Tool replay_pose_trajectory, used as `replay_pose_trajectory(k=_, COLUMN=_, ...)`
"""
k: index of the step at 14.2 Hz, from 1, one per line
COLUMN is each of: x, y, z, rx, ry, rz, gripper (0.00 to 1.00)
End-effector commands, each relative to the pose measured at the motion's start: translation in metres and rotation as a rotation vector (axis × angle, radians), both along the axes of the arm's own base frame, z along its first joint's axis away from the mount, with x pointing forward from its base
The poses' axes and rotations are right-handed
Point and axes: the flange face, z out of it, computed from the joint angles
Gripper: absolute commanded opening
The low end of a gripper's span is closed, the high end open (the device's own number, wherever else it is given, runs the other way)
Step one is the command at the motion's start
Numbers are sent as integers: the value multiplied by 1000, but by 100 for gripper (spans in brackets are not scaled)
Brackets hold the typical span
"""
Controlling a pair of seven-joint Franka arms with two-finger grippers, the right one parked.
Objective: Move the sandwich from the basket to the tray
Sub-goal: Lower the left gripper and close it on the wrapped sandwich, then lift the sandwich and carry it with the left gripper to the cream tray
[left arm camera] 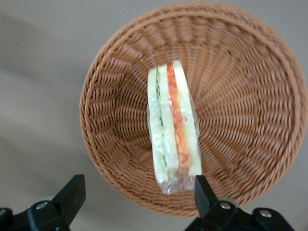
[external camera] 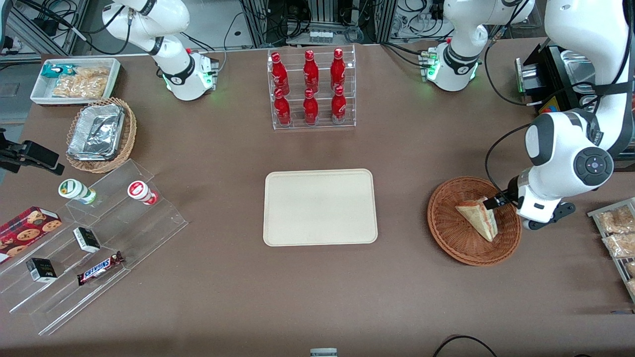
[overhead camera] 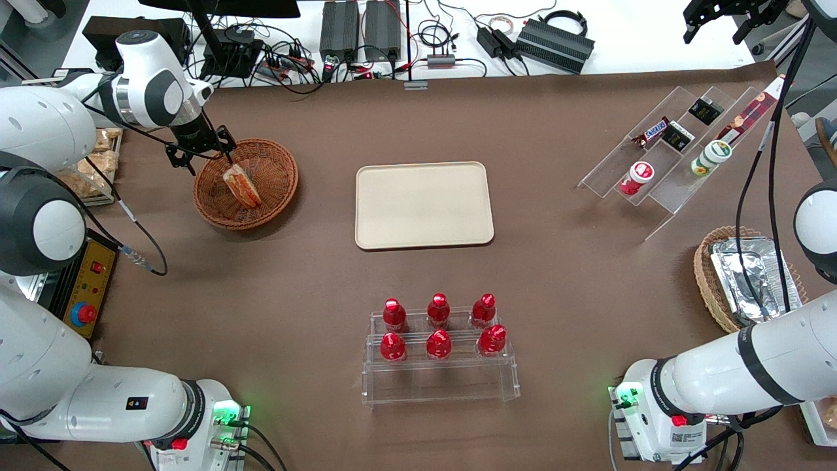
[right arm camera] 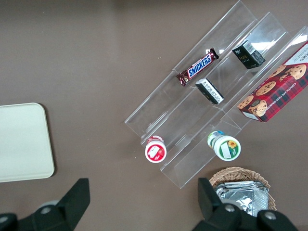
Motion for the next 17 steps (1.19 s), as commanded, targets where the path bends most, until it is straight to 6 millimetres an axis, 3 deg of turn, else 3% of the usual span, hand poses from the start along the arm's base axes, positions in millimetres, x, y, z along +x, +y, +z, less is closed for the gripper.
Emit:
replay_pose_trajectory(k=1, x=7, y=-10, z=-18, rx=30, ry=-35, rz=192, gripper=100)
replay_pose_trajectory(k=4, x=12, y=-30, z=-28, rx=38, ry=-78, rz=331, gripper=100)
replay_pose_trajectory(k=6, x=15, y=-30, z=-33, rx=42, ry=-85, rz=391, gripper=100)
replay_pose_trajectory(k=13, x=11, y=-35, z=-75, rx=62, ry=-29, rz=377, gripper=100)
replay_pose_trajectory(k=14, x=11, y=-35, z=-76, rx=62, ry=-27, rz=383, gripper=89)
replay_pose_trajectory(k=16, x=9, y=-35, z=-75, rx=64, ry=-17, rz=382, gripper=35)
replay_pose_trajectory(k=17, x=9, y=-36, z=-72, rx=63, ry=-20, rz=368, gripper=16)
